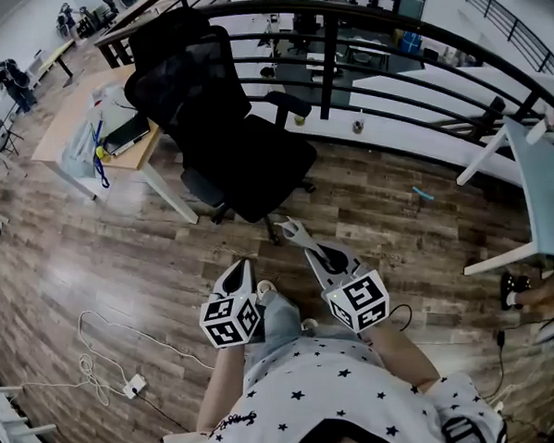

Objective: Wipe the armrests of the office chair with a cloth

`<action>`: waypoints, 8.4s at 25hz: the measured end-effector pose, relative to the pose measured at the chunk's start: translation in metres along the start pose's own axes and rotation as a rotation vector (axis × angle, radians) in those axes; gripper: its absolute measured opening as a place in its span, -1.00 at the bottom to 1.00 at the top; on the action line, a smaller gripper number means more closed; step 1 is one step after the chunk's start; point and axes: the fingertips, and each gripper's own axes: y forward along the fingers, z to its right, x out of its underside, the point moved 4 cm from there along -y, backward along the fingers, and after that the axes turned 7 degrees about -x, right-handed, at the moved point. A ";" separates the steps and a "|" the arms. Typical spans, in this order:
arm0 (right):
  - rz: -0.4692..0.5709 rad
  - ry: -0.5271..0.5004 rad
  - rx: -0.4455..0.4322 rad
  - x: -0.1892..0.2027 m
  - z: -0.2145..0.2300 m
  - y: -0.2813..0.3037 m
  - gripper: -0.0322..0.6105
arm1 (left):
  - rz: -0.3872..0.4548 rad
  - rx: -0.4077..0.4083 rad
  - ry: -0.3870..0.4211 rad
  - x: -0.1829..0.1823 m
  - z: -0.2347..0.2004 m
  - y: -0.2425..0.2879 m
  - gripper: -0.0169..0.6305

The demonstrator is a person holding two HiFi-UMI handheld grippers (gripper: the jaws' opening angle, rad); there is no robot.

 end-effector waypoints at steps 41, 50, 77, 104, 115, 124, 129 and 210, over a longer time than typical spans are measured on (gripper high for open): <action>-0.070 -0.009 -0.092 -0.048 0.062 0.212 -0.82 | -0.008 -0.091 -0.102 -0.088 -0.138 0.131 -0.92; -0.099 -0.024 -0.115 -0.077 0.063 0.301 -0.82 | -0.026 -0.075 -0.105 -0.132 -0.198 0.174 -0.92; -0.235 -0.158 -0.216 -0.078 0.076 0.478 -0.82 | -0.110 -0.143 -0.211 -0.130 -0.309 0.212 -0.92; -0.516 -0.421 -0.538 0.036 0.079 0.638 -0.82 | -0.207 -0.325 -0.360 -0.076 -0.334 0.245 -0.92; -0.608 -0.537 -0.618 0.073 0.080 0.659 -0.82 | -0.233 -0.354 -0.379 -0.061 -0.333 0.244 -0.92; -0.707 -0.566 -0.665 0.099 0.081 0.661 -0.82 | -0.237 -0.356 -0.378 -0.059 -0.330 0.246 -0.92; -0.735 -0.583 -0.680 0.104 0.080 0.662 -0.82 | -0.234 -0.357 -0.382 -0.059 -0.329 0.244 -0.92; -0.806 -0.476 -0.593 0.153 0.047 0.493 -0.82 | -0.267 -0.159 -0.219 -0.032 -0.271 0.196 -0.92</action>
